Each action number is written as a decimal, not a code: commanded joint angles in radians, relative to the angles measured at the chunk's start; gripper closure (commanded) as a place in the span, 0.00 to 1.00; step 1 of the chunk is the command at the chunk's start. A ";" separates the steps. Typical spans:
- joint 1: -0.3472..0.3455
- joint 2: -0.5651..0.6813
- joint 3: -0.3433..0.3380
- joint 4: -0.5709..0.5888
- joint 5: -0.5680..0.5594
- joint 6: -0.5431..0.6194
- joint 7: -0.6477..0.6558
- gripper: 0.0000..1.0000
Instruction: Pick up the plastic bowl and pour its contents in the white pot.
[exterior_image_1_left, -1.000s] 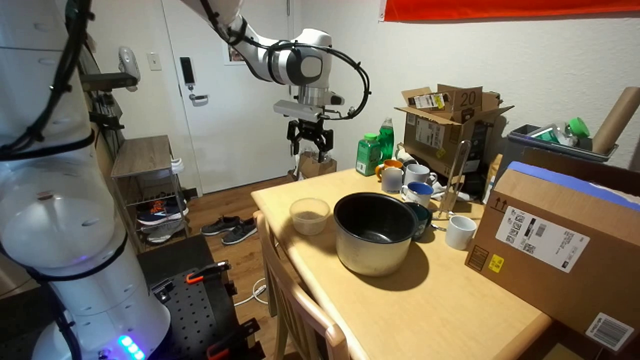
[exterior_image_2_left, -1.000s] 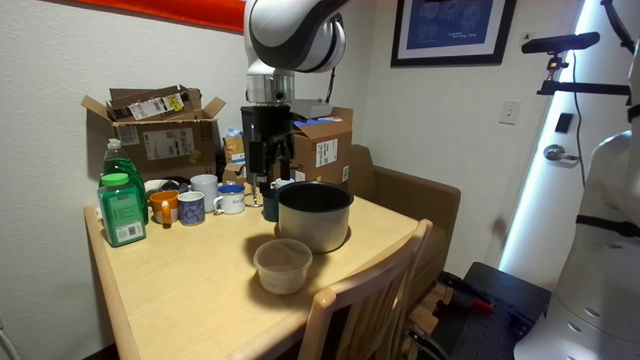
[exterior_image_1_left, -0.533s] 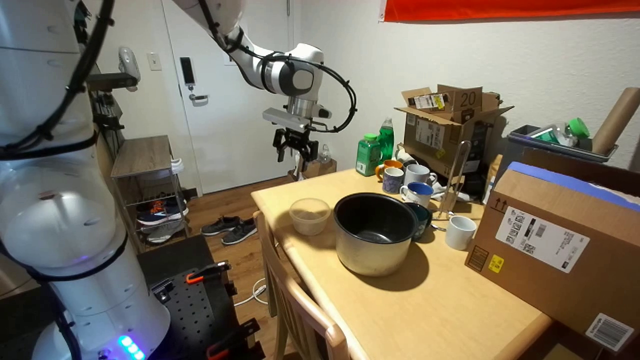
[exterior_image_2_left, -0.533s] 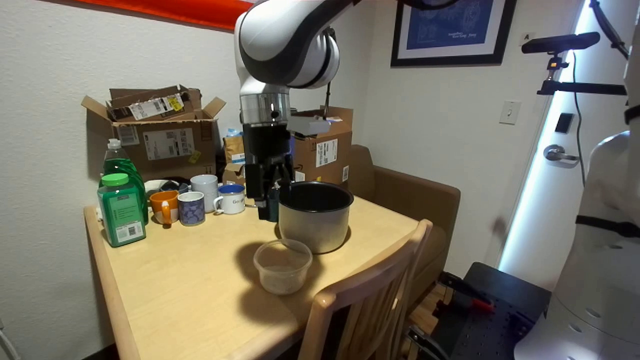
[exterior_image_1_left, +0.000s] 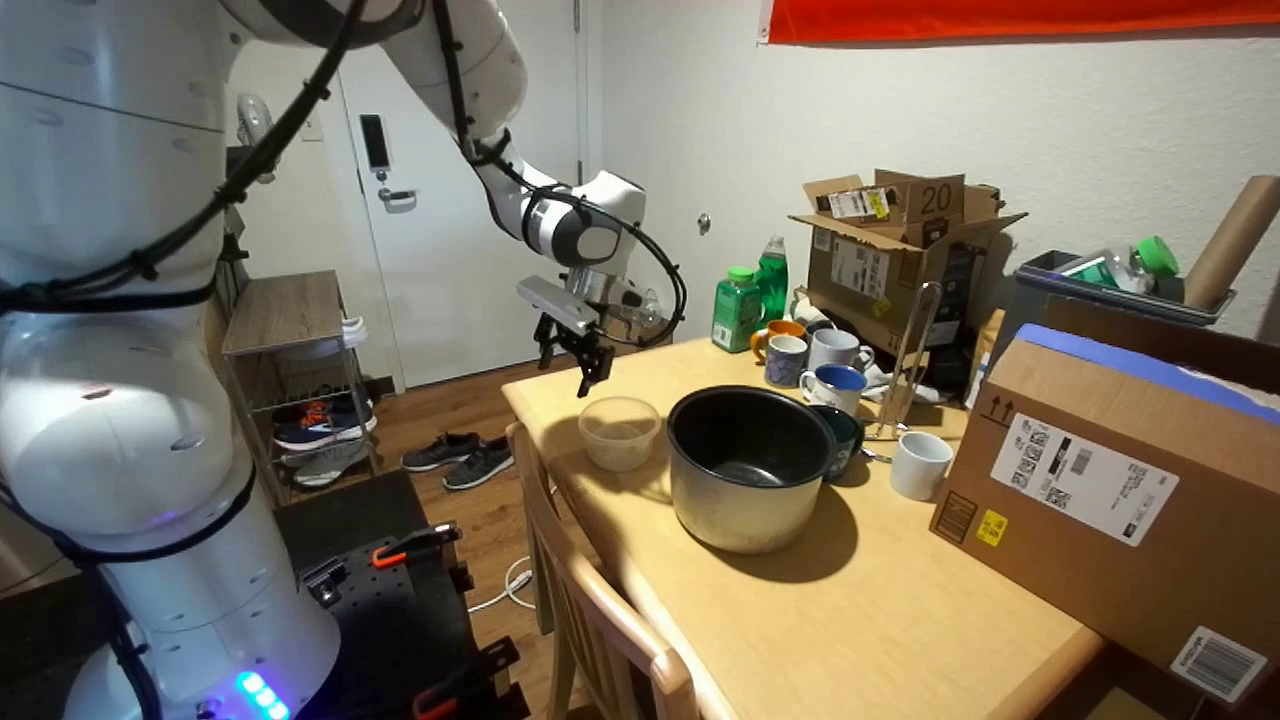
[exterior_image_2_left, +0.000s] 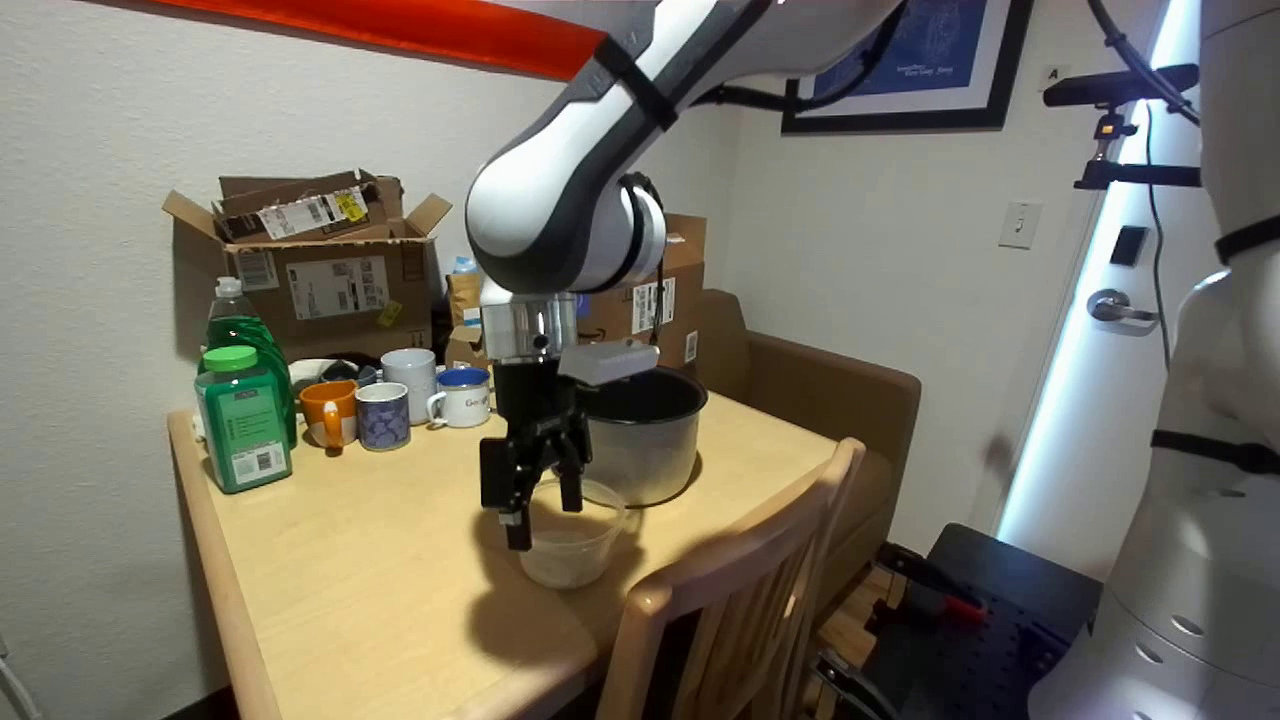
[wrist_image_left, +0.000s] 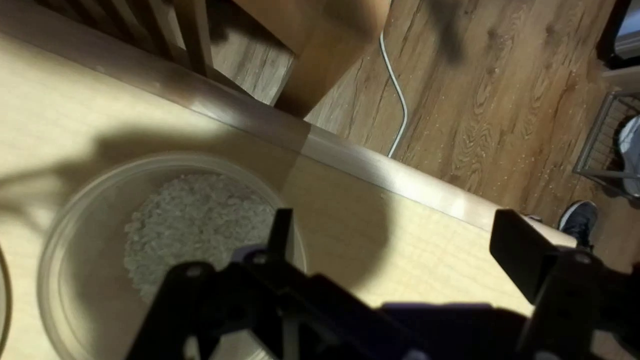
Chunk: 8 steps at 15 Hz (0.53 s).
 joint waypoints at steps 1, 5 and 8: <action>0.002 0.069 -0.001 -0.024 0.009 0.191 0.062 0.00; -0.012 0.026 -0.009 -0.085 -0.002 0.350 0.119 0.00; 0.006 0.015 -0.023 -0.099 -0.034 0.388 0.168 0.00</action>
